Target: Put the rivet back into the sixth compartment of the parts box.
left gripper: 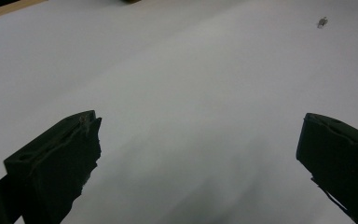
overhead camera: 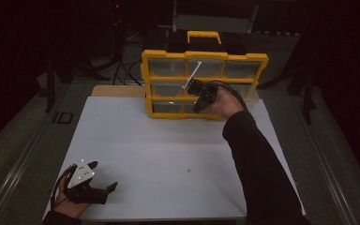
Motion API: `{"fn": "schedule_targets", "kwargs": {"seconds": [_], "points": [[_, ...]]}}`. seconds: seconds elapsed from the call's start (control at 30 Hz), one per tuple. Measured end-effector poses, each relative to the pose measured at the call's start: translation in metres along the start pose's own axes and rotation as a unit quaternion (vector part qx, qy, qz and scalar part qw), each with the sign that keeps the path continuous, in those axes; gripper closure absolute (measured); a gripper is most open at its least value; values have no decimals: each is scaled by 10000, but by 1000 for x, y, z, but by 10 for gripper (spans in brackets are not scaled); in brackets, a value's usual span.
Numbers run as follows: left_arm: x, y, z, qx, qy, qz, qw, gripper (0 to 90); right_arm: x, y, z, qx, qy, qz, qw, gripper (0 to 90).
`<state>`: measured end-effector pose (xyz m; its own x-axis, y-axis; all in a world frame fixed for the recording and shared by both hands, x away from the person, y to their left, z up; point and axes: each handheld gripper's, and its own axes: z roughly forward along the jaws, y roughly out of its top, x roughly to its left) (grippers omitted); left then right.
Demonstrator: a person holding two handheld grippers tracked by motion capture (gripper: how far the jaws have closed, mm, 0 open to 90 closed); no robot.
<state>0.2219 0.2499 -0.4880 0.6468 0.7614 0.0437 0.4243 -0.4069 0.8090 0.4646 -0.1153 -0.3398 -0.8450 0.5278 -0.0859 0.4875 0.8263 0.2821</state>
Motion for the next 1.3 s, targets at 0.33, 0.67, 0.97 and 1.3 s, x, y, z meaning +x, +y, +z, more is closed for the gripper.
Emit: {"fn": "schedule_targets", "kwargs": {"seconds": [0.33,0.67,0.97,1.3], "points": [[0,0,-1,-4,-14,0,10000,3,-24,8,-30,-341,-155,388,9985,829],[0,0,-1,2,-1,6,10000,3,-49,-8,-55,-265,-420,850,9951,829],[0,0,-1,-26,9,-12,10000,3,-66,-31,-72,-123,-689,1152,9909,829],[0,0,-1,-5,15,2,10000,4,-82,-59,-79,-31,-825,1419,9864,829]]}}
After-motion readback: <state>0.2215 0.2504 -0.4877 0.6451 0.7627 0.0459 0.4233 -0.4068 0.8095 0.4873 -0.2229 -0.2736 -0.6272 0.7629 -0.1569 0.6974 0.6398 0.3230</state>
